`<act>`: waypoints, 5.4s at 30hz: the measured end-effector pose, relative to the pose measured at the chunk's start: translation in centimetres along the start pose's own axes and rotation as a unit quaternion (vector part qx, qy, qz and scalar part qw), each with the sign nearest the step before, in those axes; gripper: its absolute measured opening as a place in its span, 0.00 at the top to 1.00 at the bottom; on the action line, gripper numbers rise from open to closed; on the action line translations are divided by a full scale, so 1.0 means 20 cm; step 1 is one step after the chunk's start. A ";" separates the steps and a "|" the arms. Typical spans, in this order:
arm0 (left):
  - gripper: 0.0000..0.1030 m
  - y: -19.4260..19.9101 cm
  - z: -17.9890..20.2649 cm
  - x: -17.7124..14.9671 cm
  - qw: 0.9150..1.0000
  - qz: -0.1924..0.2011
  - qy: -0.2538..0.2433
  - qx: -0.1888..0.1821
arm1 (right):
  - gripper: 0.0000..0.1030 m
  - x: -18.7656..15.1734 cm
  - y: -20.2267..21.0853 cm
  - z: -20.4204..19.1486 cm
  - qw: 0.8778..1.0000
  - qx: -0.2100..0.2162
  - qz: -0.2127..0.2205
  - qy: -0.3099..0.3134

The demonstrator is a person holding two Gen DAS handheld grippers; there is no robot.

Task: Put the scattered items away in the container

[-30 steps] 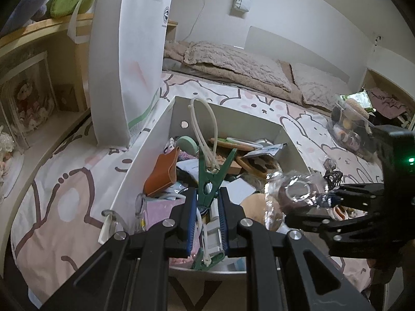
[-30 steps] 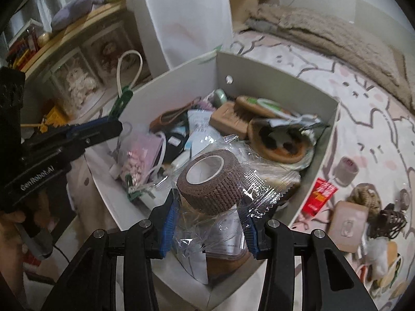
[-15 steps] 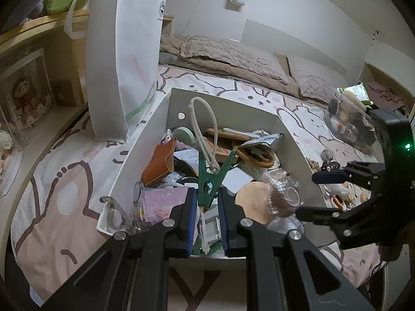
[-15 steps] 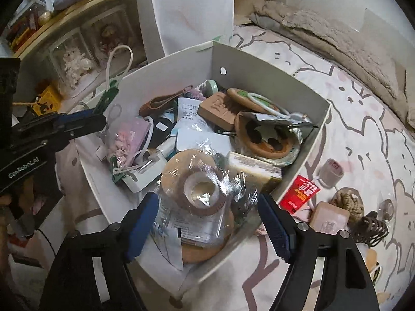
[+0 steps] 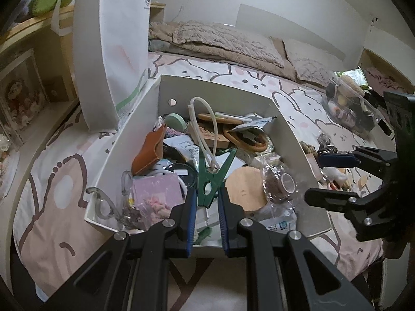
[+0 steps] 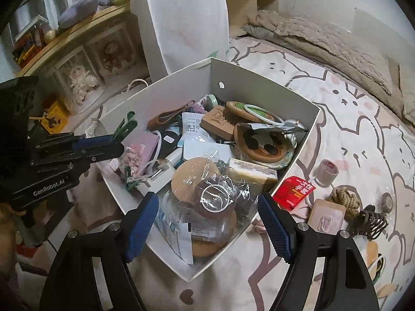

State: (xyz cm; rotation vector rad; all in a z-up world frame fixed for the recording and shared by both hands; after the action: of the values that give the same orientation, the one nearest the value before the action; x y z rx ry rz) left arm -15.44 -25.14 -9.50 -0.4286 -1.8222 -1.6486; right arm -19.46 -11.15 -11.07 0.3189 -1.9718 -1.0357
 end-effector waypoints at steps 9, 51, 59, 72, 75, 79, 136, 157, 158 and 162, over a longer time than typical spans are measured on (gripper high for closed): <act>0.84 -0.04 0.06 0.02 1.000 -0.016 -0.012 0.014 | 0.23 0.01 -0.02 -0.01 1.000 0.005 0.002 -0.007; 0.12 0.25 0.06 -0.01 0.998 0.039 -0.004 0.041 | 0.23 -0.03 0.19 -0.06 0.999 -0.009 0.047 -0.018; 0.06 0.35 0.09 -0.02 0.997 0.057 0.001 0.052 | 0.15 -0.07 0.30 -0.08 0.997 -0.016 0.068 -0.018; 0.00 0.48 0.10 -0.06 0.995 0.084 0.023 0.057 | 0.00 -0.14 0.48 -0.05 0.990 -0.041 0.130 -0.033; 0.00 0.52 0.11 -0.07 0.994 0.093 0.029 0.052 | 0.00 -0.17 0.52 -0.06 0.989 -0.047 0.136 -0.029; 0.00 0.59 0.14 -0.07 0.993 0.104 0.031 0.050 | 0.00 -0.21 0.56 -0.06 0.988 -0.047 0.141 -0.033; 0.00 0.64 1.04 -0.09 0.989 0.127 -0.052 -0.055 | 0.00 -0.88 1.30 0.50 0.955 -0.166 0.197 -0.148; 0.00 0.28 1.35 -0.23 0.992 0.057 -0.081 -0.073 | 0.00 -1.15 1.16 0.79 0.952 -0.170 0.144 -0.212; 0.00 0.26 1.36 -0.24 0.993 0.053 -0.082 -0.072 | 0.00 -1.17 1.14 0.81 0.951 -0.168 0.138 -0.218; 0.00 0.16 1.39 -0.27 0.994 0.028 -0.084 -0.068 | 0.00 -1.21 1.07 0.87 0.951 -0.164 0.122 -0.234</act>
State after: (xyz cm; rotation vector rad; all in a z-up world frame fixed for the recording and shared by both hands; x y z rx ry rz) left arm -15.96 3.25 -11.00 -0.6912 -1.8051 -1.7483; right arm -15.45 25.30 -13.57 -0.3796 -2.1275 -1.3343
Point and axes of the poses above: each gripper's, at about its wrist camera, not at the fingertips, and y roughly against the way its jaws point, z to its right, x to its top, the point moved 4 cm from there along -y, roughly the way its jaws point, and after that the axes turned 11 degrees about x, right-handed, at the moved point
